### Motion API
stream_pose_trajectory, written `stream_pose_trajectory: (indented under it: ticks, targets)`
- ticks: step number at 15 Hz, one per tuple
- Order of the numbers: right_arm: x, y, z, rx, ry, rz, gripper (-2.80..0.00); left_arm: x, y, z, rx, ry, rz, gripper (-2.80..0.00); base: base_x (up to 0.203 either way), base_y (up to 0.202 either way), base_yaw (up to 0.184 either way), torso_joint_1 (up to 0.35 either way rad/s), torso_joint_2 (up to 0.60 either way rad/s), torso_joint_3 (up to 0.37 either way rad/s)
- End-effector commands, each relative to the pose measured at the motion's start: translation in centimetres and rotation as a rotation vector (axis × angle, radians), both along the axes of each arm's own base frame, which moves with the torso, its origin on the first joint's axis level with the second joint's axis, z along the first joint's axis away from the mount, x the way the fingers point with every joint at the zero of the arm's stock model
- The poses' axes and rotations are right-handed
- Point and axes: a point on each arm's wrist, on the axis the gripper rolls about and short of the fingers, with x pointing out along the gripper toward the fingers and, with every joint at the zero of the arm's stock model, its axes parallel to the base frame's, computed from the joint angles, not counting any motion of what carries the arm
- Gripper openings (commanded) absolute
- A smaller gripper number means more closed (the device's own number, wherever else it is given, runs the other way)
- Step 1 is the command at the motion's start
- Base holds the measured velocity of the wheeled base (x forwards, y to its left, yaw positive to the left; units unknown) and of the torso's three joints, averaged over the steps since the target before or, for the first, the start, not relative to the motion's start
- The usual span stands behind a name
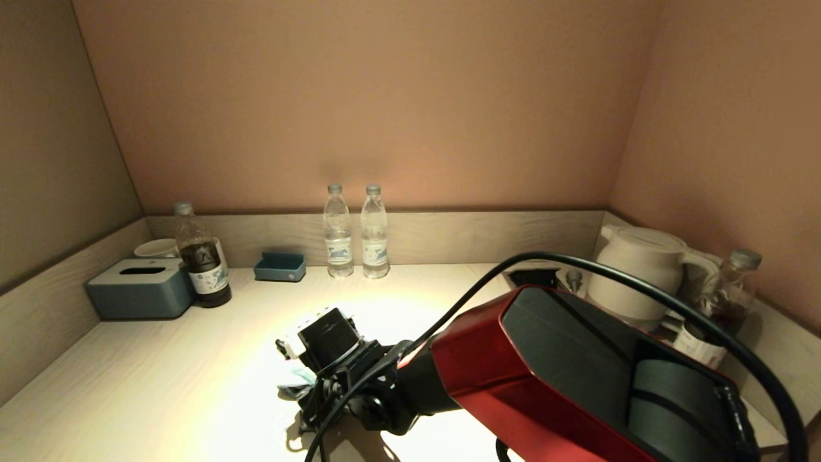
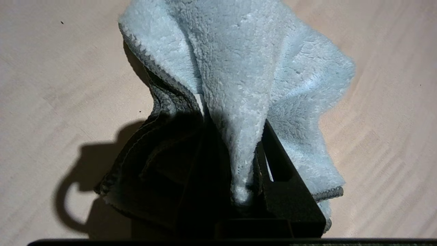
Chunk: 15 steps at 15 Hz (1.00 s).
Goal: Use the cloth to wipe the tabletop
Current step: Sweep the stains on the table
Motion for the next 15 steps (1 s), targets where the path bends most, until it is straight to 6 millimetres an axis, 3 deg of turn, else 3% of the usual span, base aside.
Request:
stream_pose_trajectory:
  ticks: [1,4,7,9,10,12,15]
  targets:
    - [0.1,0.3,-0.6,-0.008,0.003,0.001,-2.8,0.0,0.0,0.0,0.0,0.0,0.0,-2.8,0.0,0.0,0.0,0.0,0.0,0.0]
    - [1.6,1.8,-0.9,0.026,-0.035,0.0,-2.8,0.0,0.0,0.0,0.0,0.0,0.0,-2.8,0.0,0.0,0.0,0.0,0.0,0.0]
    - [5.8,2.2,-1.9,0.048,-0.111,-0.044,-2.8,0.0,0.0,0.0,0.0,0.0,0.0,-2.8,0.0,0.0,0.0,0.0,0.0,0.0]
    - [9.4,0.1,-2.8,0.005,-0.169,-0.093,-2.8,0.0,0.0,0.0,0.0,0.0,0.0,-2.8,0.0,0.0,0.0,0.0,0.0,0.0]
    - [9.6,0.0,-2.9,0.002,-0.176,-0.095,-2.8,0.0,0.0,0.0,0.0,0.0,0.0,-2.8,0.0,0.0,0.0,0.0,0.0,0.0]
    - [12.4,-2.8,-2.9,0.005,-0.209,-0.162,-2.8,0.0,0.0,0.0,0.0,0.0,0.0,-2.8,0.0,0.0,0.0,0.0,0.0,0.0]
    - [14.3,-5.3,-3.4,-0.004,-0.208,-0.222,-2.8,0.0,0.0,0.0,0.0,0.0,0.0,-2.8,0.0,0.0,0.0,0.0,0.0,0.0]
